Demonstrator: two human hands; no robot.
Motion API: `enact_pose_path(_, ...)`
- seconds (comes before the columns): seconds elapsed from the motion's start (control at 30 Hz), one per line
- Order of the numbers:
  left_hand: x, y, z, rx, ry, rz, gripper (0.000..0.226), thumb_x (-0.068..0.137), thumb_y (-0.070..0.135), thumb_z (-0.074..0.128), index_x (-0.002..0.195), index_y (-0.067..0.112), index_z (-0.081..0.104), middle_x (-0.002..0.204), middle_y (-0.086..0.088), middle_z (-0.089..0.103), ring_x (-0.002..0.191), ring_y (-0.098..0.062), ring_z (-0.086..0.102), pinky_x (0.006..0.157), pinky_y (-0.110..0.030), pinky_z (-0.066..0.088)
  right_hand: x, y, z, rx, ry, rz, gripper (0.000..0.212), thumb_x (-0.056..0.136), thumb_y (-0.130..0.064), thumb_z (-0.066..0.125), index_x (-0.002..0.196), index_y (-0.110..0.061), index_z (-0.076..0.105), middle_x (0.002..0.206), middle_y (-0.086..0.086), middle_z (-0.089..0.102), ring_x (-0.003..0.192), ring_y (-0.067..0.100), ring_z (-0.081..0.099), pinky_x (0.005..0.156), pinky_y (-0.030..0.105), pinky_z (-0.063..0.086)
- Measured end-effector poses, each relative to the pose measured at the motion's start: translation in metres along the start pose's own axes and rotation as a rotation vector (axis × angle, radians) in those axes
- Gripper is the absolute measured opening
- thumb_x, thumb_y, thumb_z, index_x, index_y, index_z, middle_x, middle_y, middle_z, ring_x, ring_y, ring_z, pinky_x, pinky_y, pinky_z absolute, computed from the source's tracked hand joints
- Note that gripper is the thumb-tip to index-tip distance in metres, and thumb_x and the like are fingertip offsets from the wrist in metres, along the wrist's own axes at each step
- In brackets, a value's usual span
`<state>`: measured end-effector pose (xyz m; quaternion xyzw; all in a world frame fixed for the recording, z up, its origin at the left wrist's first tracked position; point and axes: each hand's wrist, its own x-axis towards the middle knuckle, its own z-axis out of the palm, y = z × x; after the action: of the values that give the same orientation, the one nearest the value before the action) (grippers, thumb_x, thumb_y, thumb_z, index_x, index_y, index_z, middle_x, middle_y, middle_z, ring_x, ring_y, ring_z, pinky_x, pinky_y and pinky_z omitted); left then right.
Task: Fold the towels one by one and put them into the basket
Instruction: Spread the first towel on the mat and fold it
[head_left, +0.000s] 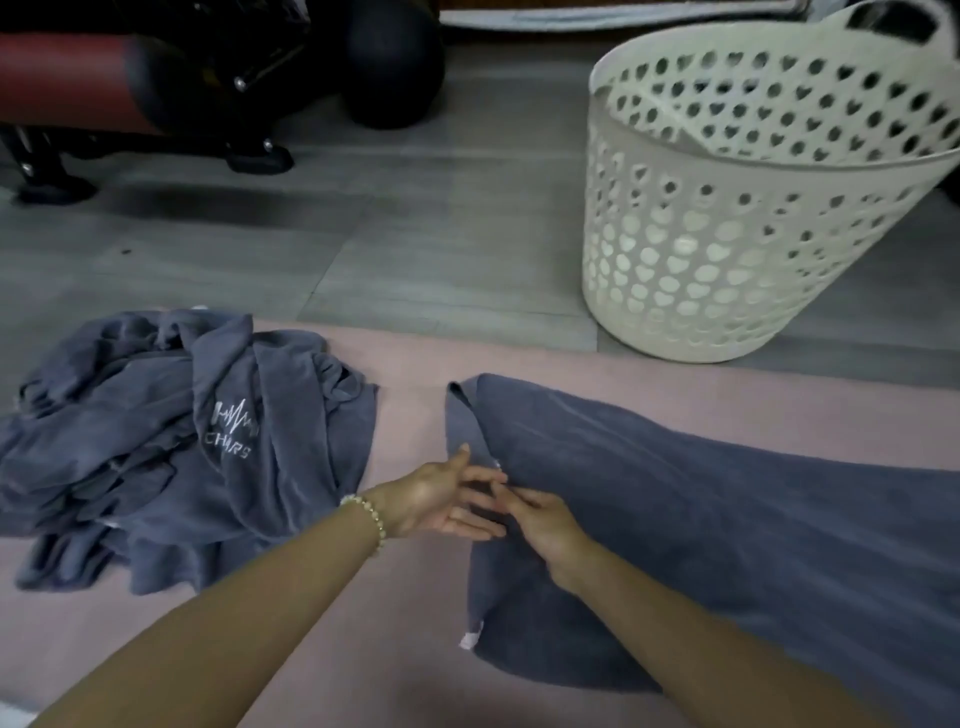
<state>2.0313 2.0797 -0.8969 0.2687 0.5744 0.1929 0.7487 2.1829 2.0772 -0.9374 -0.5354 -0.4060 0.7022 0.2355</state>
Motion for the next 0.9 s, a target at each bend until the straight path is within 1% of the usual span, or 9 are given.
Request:
enact_pose_path(0.13, 0.009, 0.039, 0.060, 0.446, 0.210, 0.265, 0.039, 0.102, 0.040, 0.025, 0.134, 0.022, 0.036, 0.072, -0.008, 0.055, 0.045, -0.010, 0.058, 0.049, -0.021, 0.049, -0.034, -0.025, -0.071, -0.039, 0.104, -0.083, 0.029, 0.095, -0.028, 0.055, 0.091, -0.003, 0.070, 0.096, 0.011, 0.072, 0.093, 0.021, 0.067, 0.083, 0.030, 0.052)
enact_pose_path(0.23, 0.029, 0.058, 0.116, 0.706, 0.060, 0.350, 0.035, 0.102, 0.037, 0.028, 0.136, 0.033, 0.035, 0.069, -0.005, 0.054, 0.043, -0.005, 0.055, 0.046, -0.016, 0.048, -0.066, -0.042, -0.126, -0.097, 0.095, -0.155, 0.030, 0.096, -0.026, 0.053, 0.084, -0.003, 0.068, 0.090, 0.012, 0.072, 0.083, 0.016, 0.066, 0.075, 0.027, 0.053)
enact_pose_path(0.3, 0.050, 0.068, 0.162, 0.833, -0.025, 0.364, 0.029, 0.101, 0.039, 0.031, 0.117, 0.024, 0.050, 0.067, -0.004, 0.052, 0.043, -0.006, 0.055, 0.049, -0.019, 0.050, -0.087, -0.047, -0.172, -0.089, 0.116, -0.195, 0.028, 0.096, -0.023, 0.052, 0.085, -0.004, 0.069, 0.086, 0.005, 0.071, 0.080, 0.011, 0.064, 0.073, 0.021, 0.052)
enact_pose_path(0.37, 0.071, 0.076, 0.208, 0.870, -0.055, 0.416, 0.030, 0.100, 0.041, 0.036, 0.086, 0.018, 0.049, 0.064, -0.003, 0.049, 0.041, -0.008, 0.054, 0.047, -0.023, 0.049, -0.106, -0.042, -0.220, -0.090, 0.202, -0.209, 0.036, 0.096, -0.026, 0.052, 0.088, 0.006, 0.065, 0.083, 0.006, 0.067, 0.077, 0.011, 0.060, 0.073, 0.025, 0.051)
enact_pose_path(0.43, 0.089, 0.083, 0.249, 0.799, -0.054, 0.450, 0.029, 0.100, 0.034, 0.041, 0.076, 0.017, 0.043, 0.061, -0.003, 0.046, 0.036, -0.007, 0.051, 0.040, -0.022, 0.044, -0.126, -0.030, -0.265, -0.060, 0.302, -0.207, 0.040, 0.096, -0.028, 0.052, 0.084, 0.008, 0.060, 0.076, 0.006, 0.060, 0.071, 0.011, 0.053, 0.065, 0.021, 0.049)
enact_pose_path(0.53, 0.118, 0.083, 0.305, 0.810, -0.095, 0.411, 0.026, 0.098, 0.034, 0.044, 0.076, 0.019, 0.045, 0.061, -0.004, 0.050, 0.036, -0.007, 0.050, 0.040, -0.020, 0.044, -0.155, -0.006, -0.324, -0.012, 0.441, -0.217, 0.034, 0.096, -0.024, 0.052, 0.081, 0.003, 0.063, 0.073, 0.007, 0.060, 0.066, 0.008, 0.053, 0.057, 0.011, 0.046)
enact_pose_path(0.67, 0.158, 0.054, 0.377, 1.021, -0.234, 0.267, 0.028, 0.096, 0.047, 0.044, 0.083, 0.023, 0.053, 0.064, -0.005, 0.057, 0.043, -0.011, 0.055, 0.042, -0.019, 0.046, -0.184, 0.037, -0.393, 0.008, 0.519, -0.196, 0.037, 0.095, -0.027, 0.053, 0.092, 0.007, 0.067, 0.093, 0.018, 0.071, 0.077, 0.009, 0.062, 0.067, 0.011, 0.050)
enact_pose_path(0.77, 0.182, 0.034, 0.431, 0.921, -0.191, 0.388, 0.034, 0.095, 0.037, 0.051, 0.068, 0.016, 0.050, 0.054, -0.003, 0.048, 0.036, -0.007, 0.051, 0.037, -0.019, 0.042, -0.205, 0.072, -0.438, 0.041, 0.546, -0.172, 0.040, 0.094, -0.032, 0.054, 0.091, 0.005, 0.068, 0.095, 0.015, 0.071, 0.081, 0.008, 0.062, 0.074, 0.015, 0.052)
enact_pose_path(0.9, 0.209, 0.026, 0.502, 0.910, -0.211, 0.534, 0.032, 0.094, 0.032, 0.055, 0.067, 0.016, 0.051, 0.052, -0.004, 0.050, 0.039, -0.006, 0.048, 0.042, -0.019, 0.042, -0.230, 0.116, -0.484, 0.122, 0.639, -0.174, 0.032, 0.094, -0.028, 0.055, 0.077, -0.007, 0.072, 0.082, -0.003, 0.073, 0.079, 0.003, 0.064, 0.073, 0.016, 0.048)
